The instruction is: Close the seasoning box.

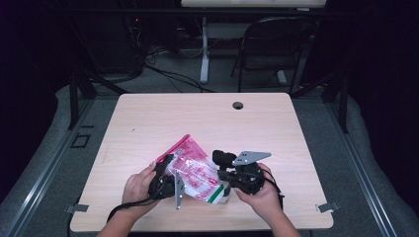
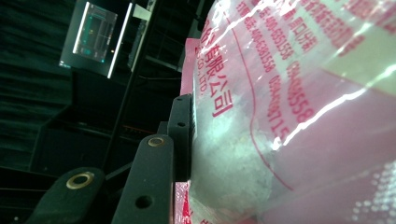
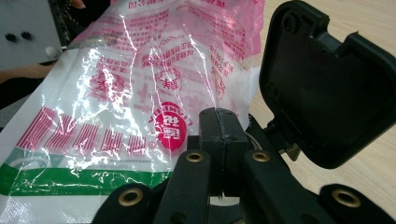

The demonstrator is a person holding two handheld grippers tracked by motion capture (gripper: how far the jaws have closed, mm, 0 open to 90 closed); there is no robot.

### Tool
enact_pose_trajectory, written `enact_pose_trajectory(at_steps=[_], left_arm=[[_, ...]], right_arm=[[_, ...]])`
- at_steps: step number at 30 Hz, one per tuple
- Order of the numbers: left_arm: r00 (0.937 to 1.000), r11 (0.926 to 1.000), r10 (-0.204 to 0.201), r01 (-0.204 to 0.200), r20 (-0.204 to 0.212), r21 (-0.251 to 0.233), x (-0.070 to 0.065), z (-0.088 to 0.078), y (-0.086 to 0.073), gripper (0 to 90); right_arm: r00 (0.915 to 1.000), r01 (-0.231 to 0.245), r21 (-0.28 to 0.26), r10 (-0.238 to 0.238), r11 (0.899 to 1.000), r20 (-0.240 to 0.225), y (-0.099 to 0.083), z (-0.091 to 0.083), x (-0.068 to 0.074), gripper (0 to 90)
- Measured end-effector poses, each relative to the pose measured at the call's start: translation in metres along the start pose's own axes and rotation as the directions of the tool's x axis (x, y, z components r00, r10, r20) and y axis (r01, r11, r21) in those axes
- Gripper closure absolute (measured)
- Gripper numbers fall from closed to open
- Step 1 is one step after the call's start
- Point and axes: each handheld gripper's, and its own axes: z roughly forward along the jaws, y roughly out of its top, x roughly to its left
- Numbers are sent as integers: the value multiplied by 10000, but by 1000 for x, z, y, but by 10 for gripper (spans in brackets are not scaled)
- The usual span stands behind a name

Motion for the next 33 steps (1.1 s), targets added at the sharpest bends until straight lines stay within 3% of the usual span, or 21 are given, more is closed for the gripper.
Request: enact_pose_trajectory(at_steps=[11, 12, 17, 22, 24, 28, 33], left_arm=[[9947, 9968, -792, 787, 650, 100, -12, 5, -6, 720], [9920, 9949, -1007, 1004, 762, 76, -13, 6, -7, 721], [9865, 9913, -1313, 1312, 978, 74, -15, 7, -9, 722], [9803, 9878, -1552, 1551, 1224, 103, -17, 8, -11, 724], [9821, 9894, -1454, 1451, 1198, 113, -19, 8, -11, 726], [9723, 9838, -1783, 1791, 1511, 80, -20, 10, -14, 729], [9488, 9719, -2338, 2341, 2122, 239, -23, 13, -19, 732]], right_arm=[[10000, 35, -102, -36, 9999, -27, 2, -1, 2, 900], [10000, 31, -105, -32, 9999, -54, 2, -1, 2, 900], [9999, 88, -86, -88, 9999, -58, 3, -1, 2, 900], [9999, 90, -90, -90, 9999, -51, 3, -1, 2, 900], [10000, 88, -103, -88, 9999, -31, 4, -1, 3, 900], [10000, 43, -239, -44, 9997, -44, 4, -1, 3, 896], [10000, -34, -469, 32, 9989, -42, 4, -4, 2, 854]])
